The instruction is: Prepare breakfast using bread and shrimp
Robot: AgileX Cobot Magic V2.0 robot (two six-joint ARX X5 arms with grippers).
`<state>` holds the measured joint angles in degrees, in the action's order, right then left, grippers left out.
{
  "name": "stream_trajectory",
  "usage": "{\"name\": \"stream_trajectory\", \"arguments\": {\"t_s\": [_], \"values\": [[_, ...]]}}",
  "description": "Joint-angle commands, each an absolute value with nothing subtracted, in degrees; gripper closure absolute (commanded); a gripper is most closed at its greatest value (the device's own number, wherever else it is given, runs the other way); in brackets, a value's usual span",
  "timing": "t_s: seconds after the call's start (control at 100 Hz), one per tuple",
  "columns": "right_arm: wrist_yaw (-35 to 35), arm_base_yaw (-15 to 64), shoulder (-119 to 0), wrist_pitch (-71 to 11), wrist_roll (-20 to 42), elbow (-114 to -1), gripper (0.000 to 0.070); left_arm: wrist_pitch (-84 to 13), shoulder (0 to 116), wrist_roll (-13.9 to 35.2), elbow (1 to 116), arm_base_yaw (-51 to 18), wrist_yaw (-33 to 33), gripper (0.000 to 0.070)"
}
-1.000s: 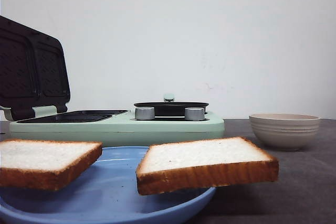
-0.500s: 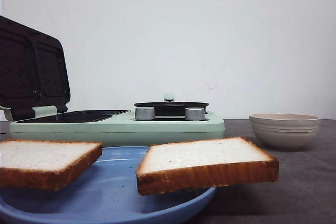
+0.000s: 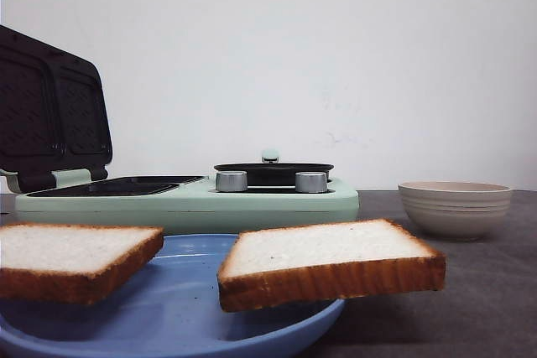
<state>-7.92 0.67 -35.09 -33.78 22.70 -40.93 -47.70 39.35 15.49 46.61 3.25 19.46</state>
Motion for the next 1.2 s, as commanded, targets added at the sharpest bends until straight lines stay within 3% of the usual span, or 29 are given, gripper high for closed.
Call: {"name": "stream_trajectory", "arguments": {"t_s": [0.0, 0.16, 0.22, 0.27, 0.32, 0.35, 0.38, 0.57, 0.75, 1.19], "values": [[-8.9, 0.8, -35.0, -33.9, 21.9, -41.7, 0.07, -48.0, 39.6, 14.3, 47.3, 3.3, 19.8, 0.0693], [-16.6, 0.7, -35.5, -37.3, 19.4, -41.7, 0.07, -50.1, 40.1, 13.8, 47.3, 3.3, 23.6, 0.0645], [-19.7, 0.8, -36.0, -38.8, 17.8, -41.7, 0.065, -51.1, 40.8, 12.6, 47.3, 3.3, 25.9, 0.0548], [-22.3, 0.8, -36.6, -39.9, 17.0, -41.7, 0.05, -52.2, 41.6, 12.2, 47.3, 3.3, 27.9, 0.0411], [-24.0, 0.8, -37.2, -40.8, 16.9, -41.7, 0.0278, -53.6, 42.8, 11.8, 47.3, 3.2, 29.8, 0.0289], [-24.7, 0.8, -37.6, -41.3, 16.9, -41.7, 0.0179, -54.7, 43.6, 11.0, 47.3, 3.2, 30.7, 0.0248], [-25.7, 0.8, -37.9, -41.7, 16.8, -41.7, 0.0128, -55.9, 44.5, 10.3, 47.3, 3.2, 31.1, 0.0226], [-32.1, 0.8, -40.0, -43.9, 15.4, -41.7, 0.0127, -62.4, 51.4, 5.8, 47.3, 3.2, 31.8, 0.0223], [-33.5, 0.8, -40.4, -43.8, 14.9, -41.7, 0.0127, -63.1, 58.1, 4.5, 47.2, 1.8, 37.9, 0.0223], [-34.6, 0.8, -40.4, -43.8, 13.7, -41.7, 0.0127, -63.1, 72.0, 2.2, 47.0, -4.7, 32.7, 0.0223]]}}
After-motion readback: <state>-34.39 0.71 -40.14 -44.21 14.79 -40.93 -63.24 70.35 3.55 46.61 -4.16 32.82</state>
